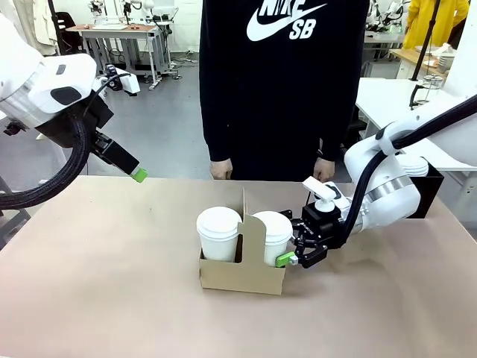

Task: Pour a drink into a cup and package it in a carrier.
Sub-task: Insert the held 600 ml Paper Cup into the Cup Carrier.

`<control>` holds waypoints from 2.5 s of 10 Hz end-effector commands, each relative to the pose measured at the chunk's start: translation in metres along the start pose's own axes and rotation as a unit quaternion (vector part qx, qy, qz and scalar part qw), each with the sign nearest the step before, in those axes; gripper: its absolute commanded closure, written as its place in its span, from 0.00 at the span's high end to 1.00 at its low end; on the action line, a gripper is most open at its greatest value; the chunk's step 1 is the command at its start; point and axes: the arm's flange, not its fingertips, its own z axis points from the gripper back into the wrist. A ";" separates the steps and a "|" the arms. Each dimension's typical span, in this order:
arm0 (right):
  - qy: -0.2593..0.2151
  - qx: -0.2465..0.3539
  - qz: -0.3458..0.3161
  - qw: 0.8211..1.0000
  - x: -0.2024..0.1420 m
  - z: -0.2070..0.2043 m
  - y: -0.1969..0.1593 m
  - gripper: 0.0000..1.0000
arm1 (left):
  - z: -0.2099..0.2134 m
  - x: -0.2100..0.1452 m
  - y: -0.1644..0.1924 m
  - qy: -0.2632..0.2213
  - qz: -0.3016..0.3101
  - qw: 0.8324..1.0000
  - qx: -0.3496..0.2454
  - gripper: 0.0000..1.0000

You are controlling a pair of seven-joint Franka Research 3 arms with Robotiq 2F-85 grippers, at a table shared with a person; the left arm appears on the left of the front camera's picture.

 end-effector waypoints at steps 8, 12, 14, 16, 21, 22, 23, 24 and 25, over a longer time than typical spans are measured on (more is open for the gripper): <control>0.093 -0.229 -0.076 0.966 0.099 0.115 0.104 1.00 | 0.002 0.002 -0.002 0.003 0.005 1.000 0.002 1.00; 0.193 -0.419 -0.198 0.865 0.143 0.161 0.183 1.00 | 0.002 0.002 -0.002 0.003 0.005 1.000 0.002 1.00; 0.206 -0.452 -0.215 0.841 0.150 0.167 0.202 1.00 | 0.002 0.002 -0.002 0.003 0.005 1.000 0.002 1.00; 0.207 -0.472 -0.228 0.826 0.151 0.172 0.203 1.00 | 0.002 0.002 -0.002 0.003 0.005 1.000 0.002 1.00; 0.205 -0.464 -0.201 0.838 0.160 0.197 0.177 1.00 | 0.002 0.002 -0.002 0.003 0.005 1.000 0.002 1.00; 0.205 -0.464 -0.201 0.838 0.160 0.197 0.177 1.00 | 0.002 0.002 -0.002 0.003 0.005 1.000 0.002 1.00; 0.205 -0.464 -0.201 0.838 0.160 0.197 0.177 1.00 | 0.002 0.002 -0.002 0.003 0.005 1.000 0.002 1.00; 0.205 -0.464 -0.201 0.838 0.160 0.197 0.177 1.00 | 0.002 0.002 -0.002 0.003 0.005 1.000 0.002 1.00; 0.205 -0.464 -0.201 0.838 0.160 0.197 0.177 1.00 | 0.002 0.002 -0.002 0.003 0.005 1.000 0.002 1.00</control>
